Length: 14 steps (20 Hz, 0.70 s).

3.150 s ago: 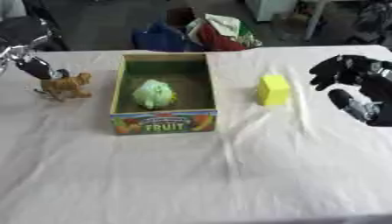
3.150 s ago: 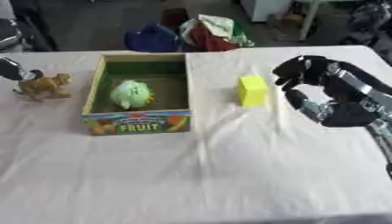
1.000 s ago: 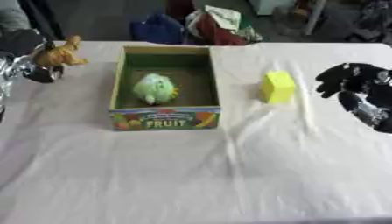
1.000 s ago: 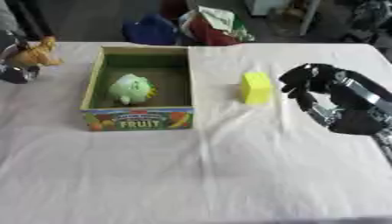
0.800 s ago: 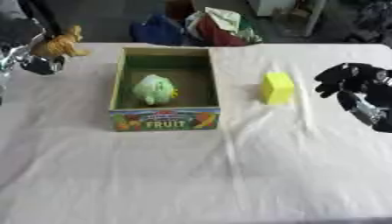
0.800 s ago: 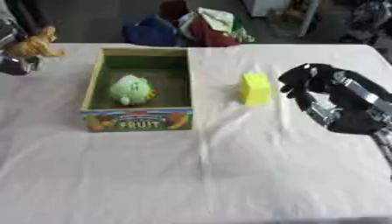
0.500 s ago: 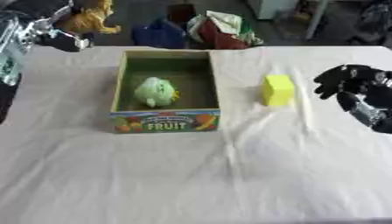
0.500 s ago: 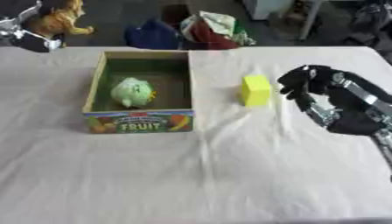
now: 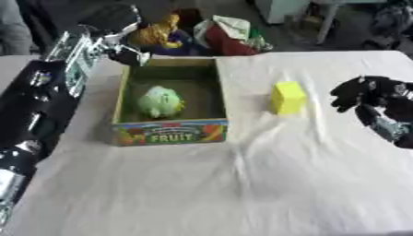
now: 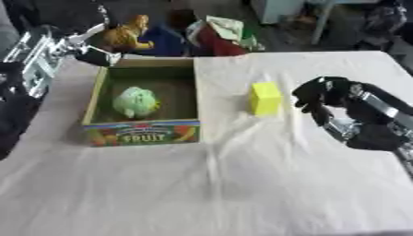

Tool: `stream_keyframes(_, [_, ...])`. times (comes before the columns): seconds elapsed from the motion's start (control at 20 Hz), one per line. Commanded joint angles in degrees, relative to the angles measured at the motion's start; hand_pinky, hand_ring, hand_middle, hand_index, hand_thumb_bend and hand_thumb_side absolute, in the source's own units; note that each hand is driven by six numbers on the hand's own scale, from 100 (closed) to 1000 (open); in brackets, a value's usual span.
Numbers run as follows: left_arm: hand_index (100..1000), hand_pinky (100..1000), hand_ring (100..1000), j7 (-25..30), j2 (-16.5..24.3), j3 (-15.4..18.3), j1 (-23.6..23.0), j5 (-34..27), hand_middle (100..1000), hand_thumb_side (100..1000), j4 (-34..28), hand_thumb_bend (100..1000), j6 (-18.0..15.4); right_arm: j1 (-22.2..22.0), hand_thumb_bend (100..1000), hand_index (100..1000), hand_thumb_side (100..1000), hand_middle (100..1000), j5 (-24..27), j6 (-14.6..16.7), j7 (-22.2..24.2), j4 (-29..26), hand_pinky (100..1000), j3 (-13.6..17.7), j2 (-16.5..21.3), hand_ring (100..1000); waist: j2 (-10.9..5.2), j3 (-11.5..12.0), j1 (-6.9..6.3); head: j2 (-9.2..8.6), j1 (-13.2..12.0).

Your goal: Pick up objects on the table and place them in the box.

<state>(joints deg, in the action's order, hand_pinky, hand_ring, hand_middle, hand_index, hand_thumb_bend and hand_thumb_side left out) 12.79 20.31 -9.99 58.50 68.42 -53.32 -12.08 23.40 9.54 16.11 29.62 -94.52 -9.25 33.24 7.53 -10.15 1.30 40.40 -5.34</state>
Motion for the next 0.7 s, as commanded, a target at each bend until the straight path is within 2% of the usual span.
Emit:
stream_keyframes(0.05, [605,600,484,-1.6,-1.1,0.8,1.3,2.5,470,225,1.9,100,0.1,1.2,100,765,514,761,0.5,0.0,0.3,-0.6,686,0.3,0.6,736,-0.62,-0.3,0.16,-0.84,-0.3])
stream_keyframes(0.15, [615,605,493,-2.3,-1.7,0.9,0.7,3.3,479,245,3.1,100,0.0,1.2,100,765,518,761,0.4,0.0,0.4,-0.6,686,0.3,0.5,736,-0.49,-0.4,0.26,-0.82,-0.2])
stream_keyframes(0.35, [648,627,522,-2.1,-2.5,0.5,-0.1,4.0,509,296,5.0,159,-1.2,1.2,100,765,518,760,0.4,0.0,0.4,-0.5,686,0.3,0.2,736,-0.36,-0.4,0.38,-0.85,-0.2])
stream_keyframes(0.5, [721,672,589,2.0,-2.5,0.0,-0.3,3.6,579,446,5.9,343,-3.4,1.3,100,765,520,761,0.5,0.0,0.4,-0.4,686,0.3,0.1,736,-0.32,-0.3,0.43,-0.81,-0.1])
stream_keyframes(0.65, [750,685,614,6.7,-1.8,0.3,-0.2,2.2,611,558,5.3,498,-4.6,1.2,100,765,522,760,0.4,0.0,0.4,-0.3,686,0.4,0.2,736,-0.35,-0.2,0.43,-0.8,-0.1])
stream_keyframes(0.7, [757,692,627,7.5,-1.5,0.6,-0.2,1.5,625,576,4.7,525,-4.5,1.1,100,765,524,760,0.4,0.0,0.4,-0.3,686,0.4,0.2,736,-0.37,-0.1,0.42,-0.83,-0.1])
